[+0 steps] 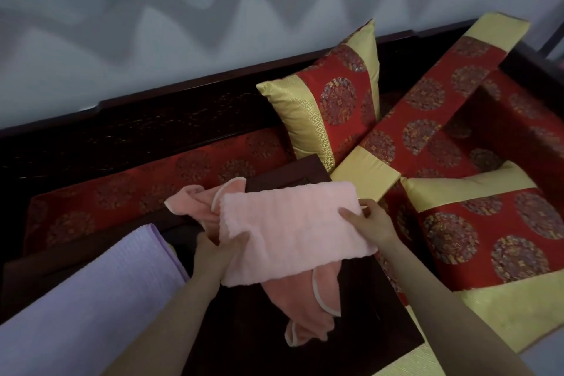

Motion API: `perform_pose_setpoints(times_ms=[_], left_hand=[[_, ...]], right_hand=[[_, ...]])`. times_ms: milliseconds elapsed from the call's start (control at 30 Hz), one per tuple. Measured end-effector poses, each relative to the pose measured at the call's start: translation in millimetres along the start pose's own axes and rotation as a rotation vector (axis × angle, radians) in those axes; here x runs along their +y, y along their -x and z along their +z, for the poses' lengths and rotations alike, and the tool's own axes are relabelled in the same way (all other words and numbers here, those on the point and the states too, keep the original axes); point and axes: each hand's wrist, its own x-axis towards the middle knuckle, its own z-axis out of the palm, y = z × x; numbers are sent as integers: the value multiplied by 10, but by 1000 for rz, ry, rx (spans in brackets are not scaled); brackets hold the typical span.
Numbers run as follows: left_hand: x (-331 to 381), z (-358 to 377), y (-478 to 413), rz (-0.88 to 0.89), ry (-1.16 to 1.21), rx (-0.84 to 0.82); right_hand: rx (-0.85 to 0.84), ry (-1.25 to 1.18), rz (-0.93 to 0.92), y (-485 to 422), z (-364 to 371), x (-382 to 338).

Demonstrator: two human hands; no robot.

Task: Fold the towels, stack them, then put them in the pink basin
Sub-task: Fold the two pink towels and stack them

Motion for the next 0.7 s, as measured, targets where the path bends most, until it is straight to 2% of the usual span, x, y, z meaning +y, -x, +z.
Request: perform_pose_setpoints(times_ms=[100, 233, 333, 400, 500, 567, 633, 700], left_hand=[[23, 64, 33, -16, 82, 11], [46, 97, 113, 125, -88, 102], [89, 36, 224, 339, -251, 189], [137, -13, 323, 430, -274, 249], [221, -119, 528, 534, -154, 274], [275, -265, 701, 555, -30, 252], [308, -454, 845, 570, 28, 274], [301, -743, 954, 579, 99, 303]], right_hand=[[-19, -31, 53, -48, 50, -33], [-10, -222, 110, 6, 34, -120], [-18, -237, -27, 162, -38, -250], [-43, -157, -170, 301, -109, -338], [-24, 101, -357, 597, -294, -606], [20, 186, -478, 852, -408, -888], [57, 171, -542, 1034, -473, -1169], [11, 69, -535, 1189, -455, -1452]])
